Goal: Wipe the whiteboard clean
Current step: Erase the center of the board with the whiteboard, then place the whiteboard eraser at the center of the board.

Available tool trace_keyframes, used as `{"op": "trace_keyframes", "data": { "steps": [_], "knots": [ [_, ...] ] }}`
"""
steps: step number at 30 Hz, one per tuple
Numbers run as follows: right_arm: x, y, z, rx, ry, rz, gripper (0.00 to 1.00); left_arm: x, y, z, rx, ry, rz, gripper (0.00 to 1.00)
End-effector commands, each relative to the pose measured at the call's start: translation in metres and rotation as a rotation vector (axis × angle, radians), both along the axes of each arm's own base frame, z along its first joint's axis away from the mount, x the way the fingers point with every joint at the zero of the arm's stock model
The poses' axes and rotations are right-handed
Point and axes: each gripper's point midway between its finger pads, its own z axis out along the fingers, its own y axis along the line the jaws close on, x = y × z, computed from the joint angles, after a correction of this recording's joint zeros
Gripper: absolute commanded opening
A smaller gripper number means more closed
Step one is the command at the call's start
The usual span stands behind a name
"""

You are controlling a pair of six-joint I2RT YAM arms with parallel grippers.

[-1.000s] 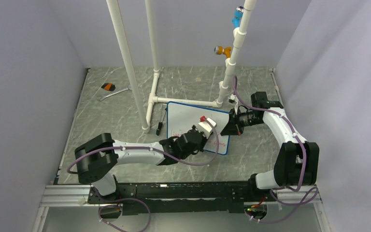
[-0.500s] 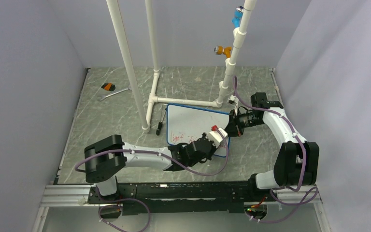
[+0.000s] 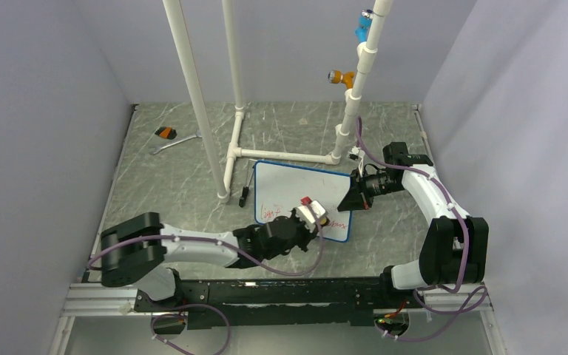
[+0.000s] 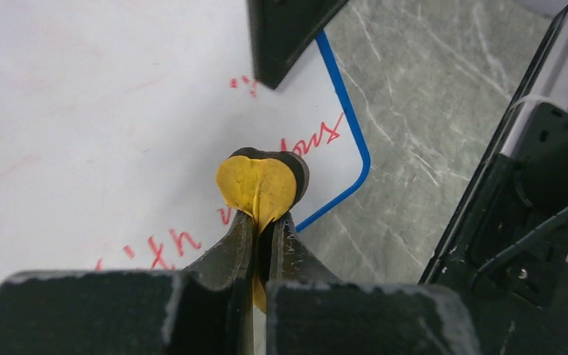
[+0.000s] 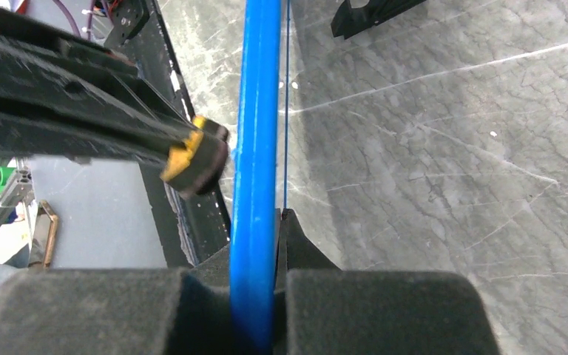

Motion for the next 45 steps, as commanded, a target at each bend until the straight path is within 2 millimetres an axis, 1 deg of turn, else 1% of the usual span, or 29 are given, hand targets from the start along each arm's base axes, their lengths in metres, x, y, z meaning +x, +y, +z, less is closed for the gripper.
{"op": "trace_keyframes", "data": {
  "steps": [1, 3, 5, 6, 8, 10, 13, 14, 15, 17, 19, 20, 22, 25, 26, 29, 32, 38, 42, 45],
  "knots": [
    [0.001, 0.007, 0.015, 0.069, -0.027, 0.014, 0.00, 0.002, 0.021, 0.043, -0.185, 0.028, 0.030, 0.00],
    [0.001, 0.005, 0.016, 0.069, -0.031, 0.008, 0.00, 0.008, 0.043, 0.033, -0.157, 0.048, 0.092, 0.00],
    [0.002, 0.004, 0.016, 0.070, -0.037, 0.007, 0.00, 0.013, 0.062, 0.016, -0.105, 0.083, 0.162, 0.00],
    [0.001, 0.004, 0.017, 0.071, -0.037, 0.007, 0.00, 0.015, 0.072, 0.004, -0.065, 0.101, 0.195, 0.00],
    [0.002, 0.004, 0.015, 0.065, -0.038, 0.007, 0.00, 0.013, 0.078, -0.008, -0.039, 0.129, 0.208, 0.00],
    [0.003, 0.003, 0.015, 0.057, -0.046, 0.003, 0.00, 0.007, 0.077, -0.022, -0.022, 0.168, 0.186, 0.00],
    [0.004, 0.002, 0.014, 0.049, -0.049, -0.004, 0.00, -0.006, 0.062, -0.040, 0.013, 0.241, 0.114, 0.01],
    [0.008, -0.003, 0.014, 0.048, -0.048, -0.030, 0.00, -0.012, 0.056, -0.045, 0.033, 0.263, 0.085, 0.02],
    [0.008, -0.004, 0.014, 0.048, -0.048, -0.035, 0.00, -0.017, 0.050, -0.049, 0.053, 0.274, 0.059, 0.04],
    [0.010, -0.006, 0.014, 0.047, -0.054, -0.042, 0.00, -0.025, 0.043, -0.054, 0.091, 0.280, 0.035, 0.11],
    [0.011, -0.008, 0.014, 0.045, -0.057, -0.053, 0.00, -0.033, 0.038, -0.059, 0.119, 0.289, 0.013, 0.22],
    [0.011, -0.008, 0.015, 0.044, -0.058, -0.057, 0.00, -0.035, 0.037, -0.060, 0.131, 0.292, 0.003, 0.26],
    [0.012, -0.009, 0.014, 0.043, -0.061, -0.061, 0.00, -0.038, 0.037, -0.066, 0.157, 0.303, 0.002, 0.34],
    [0.012, -0.010, 0.014, 0.041, -0.061, -0.064, 0.00, -0.040, 0.041, -0.076, 0.186, 0.319, 0.016, 0.41],
    [0.012, -0.010, 0.014, 0.042, -0.060, -0.064, 0.00, -0.040, 0.042, -0.077, 0.190, 0.320, 0.019, 0.43],
    [0.012, -0.010, 0.014, 0.043, -0.057, -0.063, 0.00, -0.040, 0.042, -0.075, 0.176, 0.313, 0.014, 0.57],
    [0.012, -0.010, 0.014, 0.043, -0.056, -0.062, 0.00, -0.038, 0.043, -0.074, 0.165, 0.307, 0.019, 0.61],
    [0.012, -0.010, 0.014, 0.044, -0.056, -0.062, 0.00, -0.039, 0.044, -0.071, 0.146, 0.303, 0.014, 0.66],
    [0.013, -0.010, 0.014, 0.044, -0.055, -0.063, 0.00, -0.041, 0.043, -0.075, 0.157, 0.311, -0.001, 0.67],
    [0.013, -0.010, 0.014, 0.044, -0.054, -0.063, 0.00, -0.041, 0.042, -0.082, 0.198, 0.321, 0.005, 0.67]
  ]
}}
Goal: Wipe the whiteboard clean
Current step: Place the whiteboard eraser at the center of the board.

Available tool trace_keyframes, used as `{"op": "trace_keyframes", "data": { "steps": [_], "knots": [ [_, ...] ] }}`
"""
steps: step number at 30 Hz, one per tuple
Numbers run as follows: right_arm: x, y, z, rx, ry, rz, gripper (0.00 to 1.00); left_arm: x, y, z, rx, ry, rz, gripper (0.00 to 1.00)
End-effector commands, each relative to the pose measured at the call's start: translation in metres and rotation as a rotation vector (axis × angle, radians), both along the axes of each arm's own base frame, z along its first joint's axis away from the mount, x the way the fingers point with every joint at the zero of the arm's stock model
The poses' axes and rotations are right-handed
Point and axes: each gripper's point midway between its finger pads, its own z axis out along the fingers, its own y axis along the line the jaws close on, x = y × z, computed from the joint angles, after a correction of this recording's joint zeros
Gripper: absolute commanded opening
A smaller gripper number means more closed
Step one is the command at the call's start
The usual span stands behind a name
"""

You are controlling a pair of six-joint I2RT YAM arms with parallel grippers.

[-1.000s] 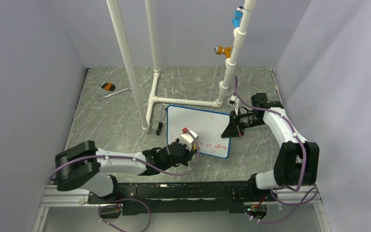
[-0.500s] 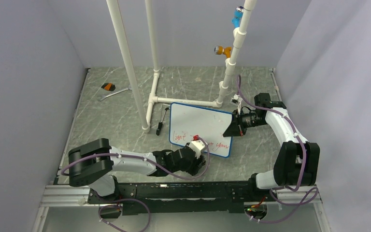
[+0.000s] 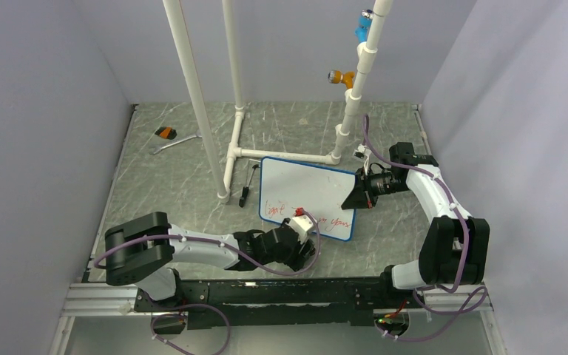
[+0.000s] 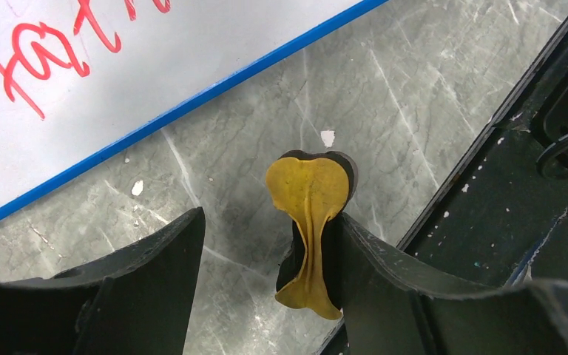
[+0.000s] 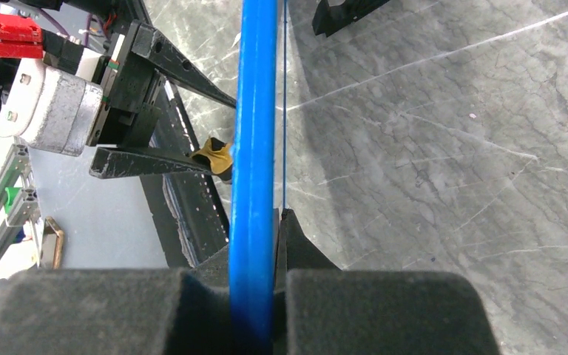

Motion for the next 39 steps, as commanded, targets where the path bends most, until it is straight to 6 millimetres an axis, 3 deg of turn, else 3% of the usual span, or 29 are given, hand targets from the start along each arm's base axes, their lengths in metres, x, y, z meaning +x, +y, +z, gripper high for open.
{"op": "trace_keyframes", "data": {
  "steps": [1, 10, 23, 31, 39],
  "knots": [
    [0.006, 0.003, 0.014, 0.041, -0.076, 0.006, 0.00, 0.001, -0.009, 0.002, 0.008, 0.013, 0.001, 0.67],
    [0.006, 0.003, 0.013, 0.043, -0.074, 0.008, 0.00, 0.011, -0.001, -0.014, 0.195, -0.022, 0.054, 0.67],
    [0.006, 0.003, 0.014, 0.044, -0.075, 0.008, 0.00, -0.013, -0.022, -0.032, 0.214, 0.045, -0.110, 0.70],
    [0.005, 0.003, 0.013, 0.046, -0.070, 0.011, 0.00, -0.004, -0.035, 0.006, -0.014, 0.057, -0.108, 0.75],
    [0.005, 0.003, 0.014, 0.047, -0.073, 0.014, 0.00, 0.005, -0.033, 0.052, -0.166, -0.012, -0.101, 0.77]
  ]
}}
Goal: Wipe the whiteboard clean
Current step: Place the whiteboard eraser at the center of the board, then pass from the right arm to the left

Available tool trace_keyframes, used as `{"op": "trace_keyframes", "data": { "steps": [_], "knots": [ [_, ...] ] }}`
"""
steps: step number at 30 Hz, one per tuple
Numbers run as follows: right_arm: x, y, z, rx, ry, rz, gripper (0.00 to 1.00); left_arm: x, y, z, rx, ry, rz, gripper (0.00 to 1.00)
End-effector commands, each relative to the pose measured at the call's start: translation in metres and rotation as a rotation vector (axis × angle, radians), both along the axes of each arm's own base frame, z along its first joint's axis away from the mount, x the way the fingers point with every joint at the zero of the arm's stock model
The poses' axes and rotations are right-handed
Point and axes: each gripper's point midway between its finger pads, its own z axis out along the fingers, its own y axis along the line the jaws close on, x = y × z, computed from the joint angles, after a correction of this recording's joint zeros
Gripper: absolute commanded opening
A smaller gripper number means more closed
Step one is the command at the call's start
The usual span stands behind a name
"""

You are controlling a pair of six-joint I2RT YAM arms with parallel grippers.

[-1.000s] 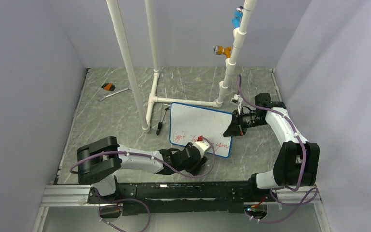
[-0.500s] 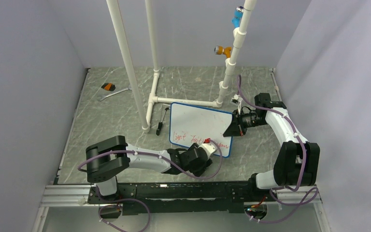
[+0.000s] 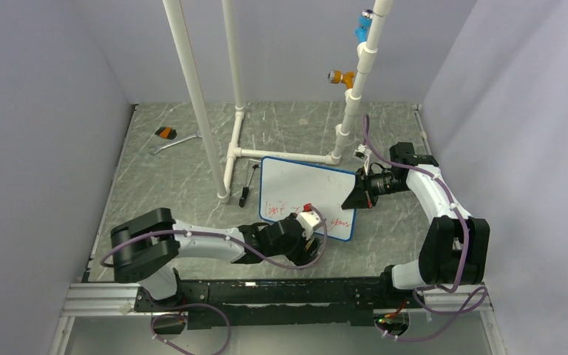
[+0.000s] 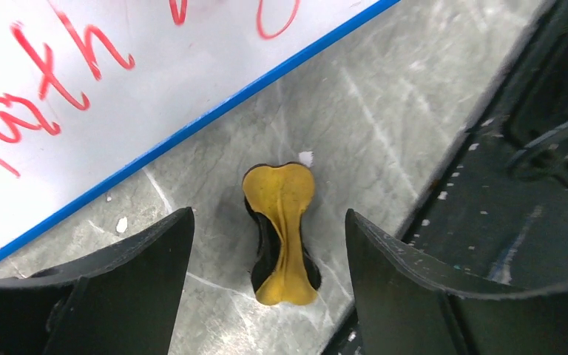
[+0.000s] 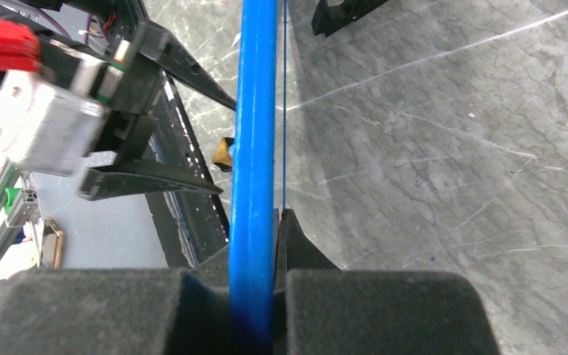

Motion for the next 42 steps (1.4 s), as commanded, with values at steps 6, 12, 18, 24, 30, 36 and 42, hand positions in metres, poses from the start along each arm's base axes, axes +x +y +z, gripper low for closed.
{"op": "trace_keyframes", "data": {
  "steps": [6, 12, 18, 24, 30, 36, 42],
  "knots": [
    [0.004, 0.002, 0.014, 0.030, -0.096, 0.021, 0.00, 0.011, 0.018, 0.087, -0.343, -0.114, 0.058, 0.79],
    [-0.003, 0.003, 0.011, -0.047, -0.139, 0.067, 0.00, 0.028, 0.094, 0.105, -0.488, -0.166, 0.198, 0.95],
    [-0.016, 0.016, 0.015, -0.105, -0.198, 0.227, 0.00, 0.039, 0.158, 0.097, -0.627, -0.208, 0.326, 1.00],
    [-0.019, 0.025, 0.021, -0.119, -0.244, 0.324, 0.00, 0.052, 0.190, 0.087, -0.705, -0.215, 0.375, 0.99],
    [-0.018, 0.029, 0.023, -0.087, -0.247, 0.369, 0.00, 0.067, 0.199, 0.098, -0.747, -0.215, 0.320, 0.99],
    [-0.023, 0.032, 0.025, -0.048, -0.235, 0.387, 0.00, 0.072, 0.185, 0.098, -0.749, -0.137, 0.206, 0.99],
    [-0.026, 0.036, 0.023, -0.007, -0.207, 0.405, 0.00, 0.078, 0.180, 0.099, -0.723, -0.145, 0.143, 0.93]
  ]
}}
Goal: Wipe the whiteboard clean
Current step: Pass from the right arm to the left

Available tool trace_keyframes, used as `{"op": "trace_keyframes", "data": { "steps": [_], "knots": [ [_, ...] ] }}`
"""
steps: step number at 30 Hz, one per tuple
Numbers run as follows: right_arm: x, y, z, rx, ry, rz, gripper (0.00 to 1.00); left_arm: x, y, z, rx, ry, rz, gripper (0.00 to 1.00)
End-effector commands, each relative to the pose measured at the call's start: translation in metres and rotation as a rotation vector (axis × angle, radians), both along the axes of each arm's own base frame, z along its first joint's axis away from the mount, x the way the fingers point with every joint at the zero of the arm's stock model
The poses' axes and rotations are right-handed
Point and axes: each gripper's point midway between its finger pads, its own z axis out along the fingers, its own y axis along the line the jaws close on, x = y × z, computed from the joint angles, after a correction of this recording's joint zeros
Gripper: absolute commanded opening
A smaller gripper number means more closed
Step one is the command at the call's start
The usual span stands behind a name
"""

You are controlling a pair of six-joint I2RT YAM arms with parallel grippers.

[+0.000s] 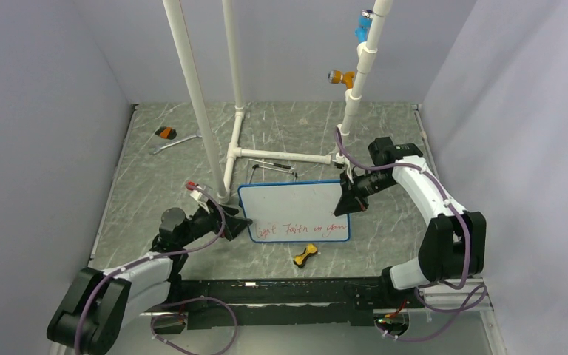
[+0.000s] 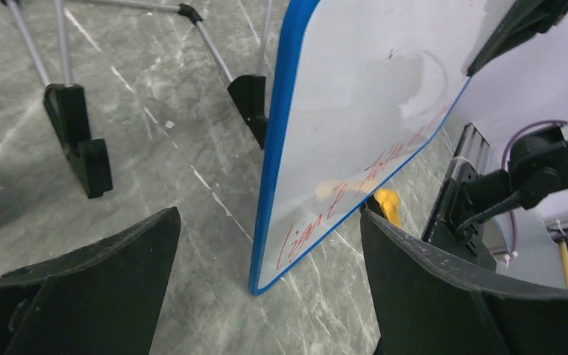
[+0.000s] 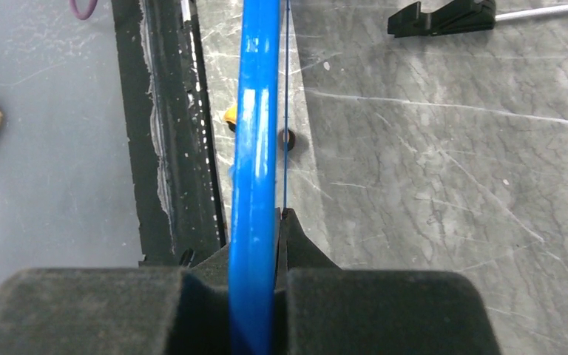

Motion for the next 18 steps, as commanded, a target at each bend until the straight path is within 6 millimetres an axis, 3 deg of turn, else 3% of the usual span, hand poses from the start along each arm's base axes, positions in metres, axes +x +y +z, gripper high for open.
{"op": "trace_keyframes", "data": {
  "steps": [1, 14, 15, 18],
  "knots": [
    [-0.001, 0.010, 0.014, 0.081, -0.009, 0.049, 0.00, 0.002, -0.014, 0.039, -0.033, -0.167, -0.118, 0.91],
    [0.013, 0.024, 0.009, 0.101, 0.050, 0.026, 0.00, -0.008, -0.032, 0.046, -0.141, -0.192, -0.276, 0.51],
    [0.014, 0.024, 0.008, 0.097, 0.051, 0.020, 0.00, -0.010, -0.032, 0.047, -0.146, -0.196, -0.287, 0.45],
    [0.018, 0.024, 0.003, 0.085, 0.063, 0.006, 0.00, -0.012, -0.034, 0.049, -0.158, -0.197, -0.316, 0.15]
  ]
}}
